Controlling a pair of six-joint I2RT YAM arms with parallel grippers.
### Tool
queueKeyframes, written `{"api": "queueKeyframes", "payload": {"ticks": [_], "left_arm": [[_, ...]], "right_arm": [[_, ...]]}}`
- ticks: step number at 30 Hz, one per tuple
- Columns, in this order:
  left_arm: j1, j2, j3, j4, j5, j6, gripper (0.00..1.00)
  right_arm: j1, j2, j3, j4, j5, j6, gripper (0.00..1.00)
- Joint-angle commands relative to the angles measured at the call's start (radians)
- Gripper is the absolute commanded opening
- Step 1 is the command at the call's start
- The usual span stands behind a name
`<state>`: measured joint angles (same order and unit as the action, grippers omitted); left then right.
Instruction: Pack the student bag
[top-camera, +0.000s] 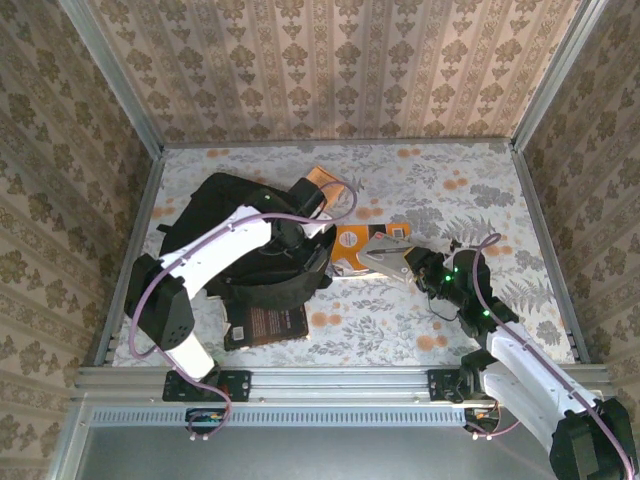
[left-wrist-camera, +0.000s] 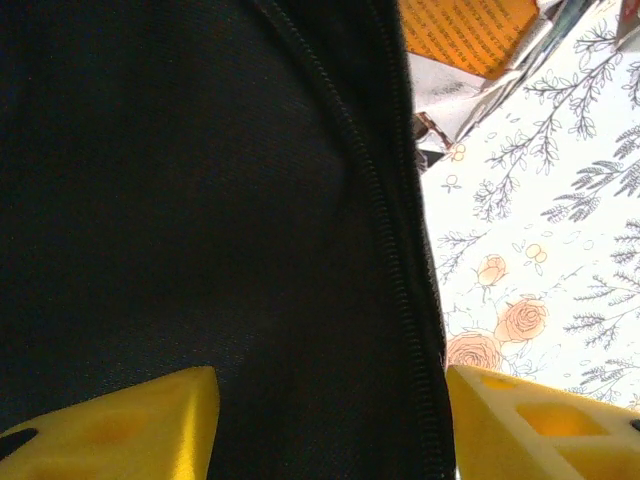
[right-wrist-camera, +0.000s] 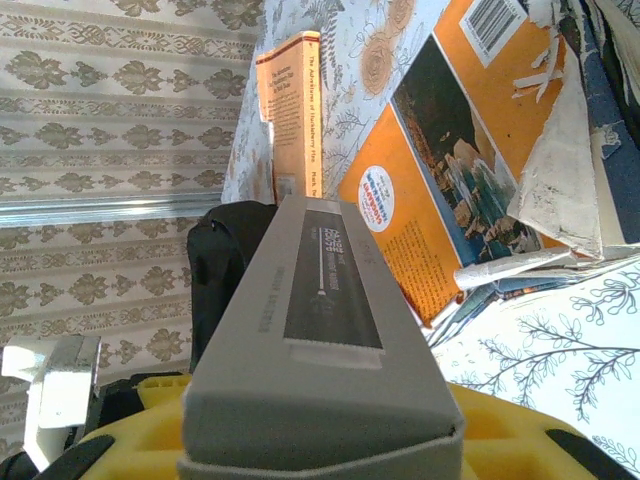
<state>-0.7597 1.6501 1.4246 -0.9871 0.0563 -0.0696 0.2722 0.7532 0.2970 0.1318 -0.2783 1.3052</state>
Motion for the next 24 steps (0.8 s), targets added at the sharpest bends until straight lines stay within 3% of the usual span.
{"api": "queueKeyframes", "payload": {"ticks": [1, 8, 13, 17, 22, 24], "left_arm": [[0.013, -0.017, -0.015, 0.0, 0.011, 0.014, 0.6], [0.015, -0.019, -0.046, 0.008, 0.013, 0.014, 0.6], [0.033, -0.043, -0.06, 0.016, 0.002, 0.008, 0.51], [0.058, -0.067, -0.07, 0.03, 0.013, 0.002, 0.38], [0.084, -0.08, -0.078, 0.046, 0.071, -0.002, 0.05], [0.092, -0.086, -0.084, 0.053, 0.094, -0.004, 0.0]], "right_arm": [[-0.007, 0.01, -0.002, 0.07, -0.026, 0.003, 0.36], [-0.007, 0.03, 0.008, 0.08, -0.031, 0.0, 0.36], [-0.007, 0.031, 0.003, 0.081, -0.03, 0.001, 0.36], [-0.007, 0.031, -0.004, 0.081, -0.027, 0.0, 0.36], [-0.006, 0.03, -0.008, 0.085, -0.026, 0.002, 0.35], [-0.007, 0.029, -0.008, 0.083, -0.026, 0.002, 0.35]]}}
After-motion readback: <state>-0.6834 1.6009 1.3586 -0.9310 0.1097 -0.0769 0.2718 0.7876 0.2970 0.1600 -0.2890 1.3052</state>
